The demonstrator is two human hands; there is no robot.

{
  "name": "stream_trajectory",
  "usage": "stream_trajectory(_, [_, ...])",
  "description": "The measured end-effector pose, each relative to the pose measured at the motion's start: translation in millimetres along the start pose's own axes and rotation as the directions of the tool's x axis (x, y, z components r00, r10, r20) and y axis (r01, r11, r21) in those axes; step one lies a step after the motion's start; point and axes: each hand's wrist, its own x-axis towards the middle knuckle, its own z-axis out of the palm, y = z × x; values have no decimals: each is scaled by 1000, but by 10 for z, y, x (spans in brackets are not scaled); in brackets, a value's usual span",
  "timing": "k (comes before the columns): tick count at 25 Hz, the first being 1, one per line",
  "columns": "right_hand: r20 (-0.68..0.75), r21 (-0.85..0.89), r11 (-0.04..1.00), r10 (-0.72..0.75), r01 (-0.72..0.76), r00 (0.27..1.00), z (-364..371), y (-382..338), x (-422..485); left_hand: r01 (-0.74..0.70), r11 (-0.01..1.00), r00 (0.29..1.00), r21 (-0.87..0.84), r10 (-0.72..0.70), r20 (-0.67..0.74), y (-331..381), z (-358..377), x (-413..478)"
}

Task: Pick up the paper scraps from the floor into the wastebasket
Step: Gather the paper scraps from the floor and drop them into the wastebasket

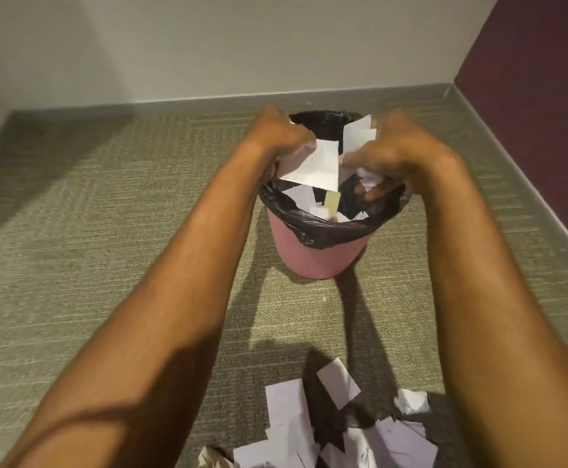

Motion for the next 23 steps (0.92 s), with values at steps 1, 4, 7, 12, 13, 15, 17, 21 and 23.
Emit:
stream_trajectory(1, [-22,2,1000,-3,4,1000,30,36,35,9,999,1000,34,-9,10,3,48,48])
stream_trajectory(4, [-43,-4,1000,-28,27,999,90,117,67,-5,994,1000,111,2,25,-3,125,89])
stream_trajectory(7, [-106,18,999,-29,31,994,102,207,80,-36,995,999,98,35,10,-98,201,120])
stream_trajectory(12, [-87,-10,992,-127,126,988,31,233,33,-104,993,993,-50,101,-58,-319,187,62])
stream_trajectory(13, [-15,-25,990,-138,138,990,-9,221,-10,-150,985,984,-82,141,-104,-397,166,37])
stream_trajectory(15, [229,-115,980,-135,165,964,-48,157,-150,-222,964,943,-146,174,-282,-605,106,-30])
stream_trajectory(17, [487,-225,960,-36,165,872,131,180,-216,-258,949,841,-183,128,-525,-904,80,-71])
stream_trajectory(21, [702,-541,832,364,125,612,1100,687,-234,-49,984,638,-173,-102,-763,-1523,191,-241])
stream_trajectory(23, [686,-632,762,463,143,561,1555,1171,-312,84,987,629,-139,-161,-761,-1941,410,-553])
